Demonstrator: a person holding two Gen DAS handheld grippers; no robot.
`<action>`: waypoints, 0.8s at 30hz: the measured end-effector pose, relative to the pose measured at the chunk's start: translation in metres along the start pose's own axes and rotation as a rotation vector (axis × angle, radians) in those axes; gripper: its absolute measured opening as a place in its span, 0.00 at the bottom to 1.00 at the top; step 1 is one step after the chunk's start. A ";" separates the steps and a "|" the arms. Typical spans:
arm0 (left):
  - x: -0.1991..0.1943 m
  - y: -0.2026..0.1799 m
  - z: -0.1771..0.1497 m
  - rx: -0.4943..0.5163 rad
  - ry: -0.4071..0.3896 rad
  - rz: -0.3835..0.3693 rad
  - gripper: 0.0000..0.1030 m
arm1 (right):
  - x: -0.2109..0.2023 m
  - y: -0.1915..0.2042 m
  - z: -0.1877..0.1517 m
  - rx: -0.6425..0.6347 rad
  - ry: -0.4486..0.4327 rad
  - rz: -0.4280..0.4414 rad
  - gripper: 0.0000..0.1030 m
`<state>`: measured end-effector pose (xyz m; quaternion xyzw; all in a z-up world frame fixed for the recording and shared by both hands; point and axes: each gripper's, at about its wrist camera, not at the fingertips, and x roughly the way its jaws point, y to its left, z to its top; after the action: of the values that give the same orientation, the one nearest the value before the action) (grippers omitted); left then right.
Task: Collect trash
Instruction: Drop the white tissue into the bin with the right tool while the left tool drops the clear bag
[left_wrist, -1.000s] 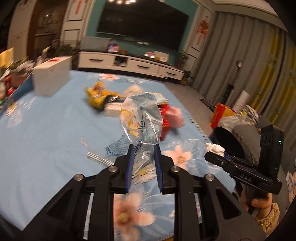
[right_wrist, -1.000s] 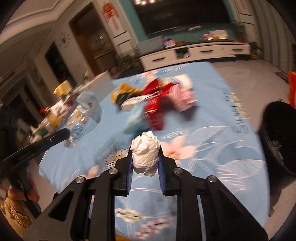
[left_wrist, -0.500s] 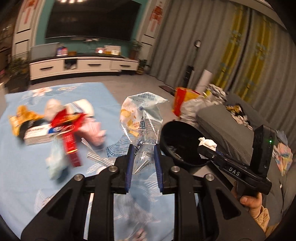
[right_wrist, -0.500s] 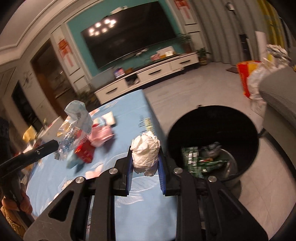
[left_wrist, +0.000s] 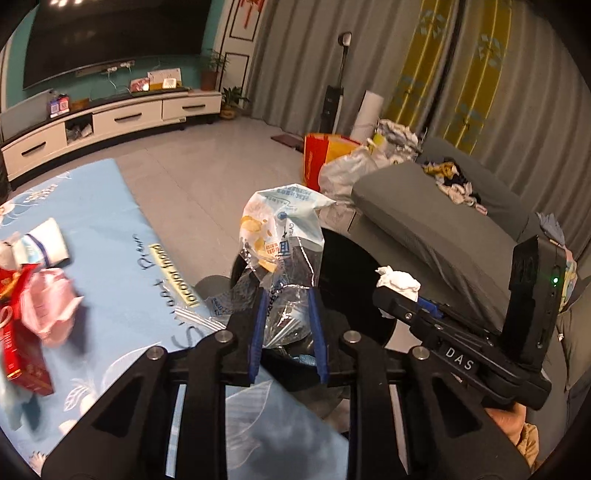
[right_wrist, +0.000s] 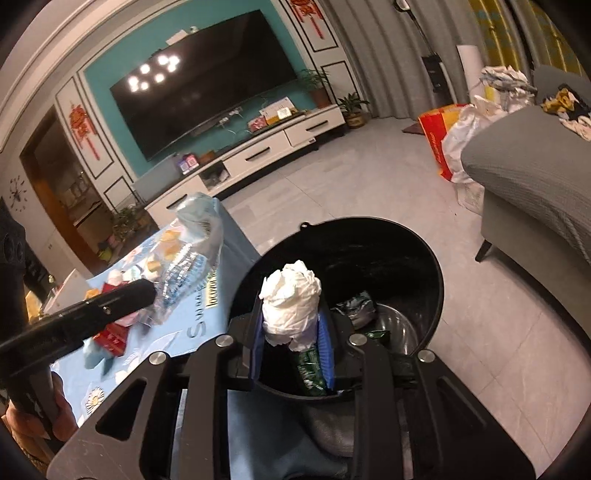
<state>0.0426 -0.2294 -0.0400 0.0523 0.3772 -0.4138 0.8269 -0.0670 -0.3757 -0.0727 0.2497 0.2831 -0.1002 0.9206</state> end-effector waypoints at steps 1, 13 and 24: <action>0.005 -0.001 0.001 0.004 0.006 0.002 0.24 | 0.005 -0.003 0.000 0.005 0.009 -0.006 0.26; 0.030 -0.014 -0.004 0.066 0.019 0.086 0.65 | 0.019 -0.030 -0.003 0.068 0.049 -0.035 0.51; -0.027 -0.013 -0.011 0.068 -0.046 0.211 0.94 | -0.011 -0.008 -0.002 0.058 0.025 0.004 0.70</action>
<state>0.0168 -0.2158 -0.0272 0.1103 0.3360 -0.3380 0.8722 -0.0798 -0.3805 -0.0708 0.2780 0.2909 -0.1032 0.9096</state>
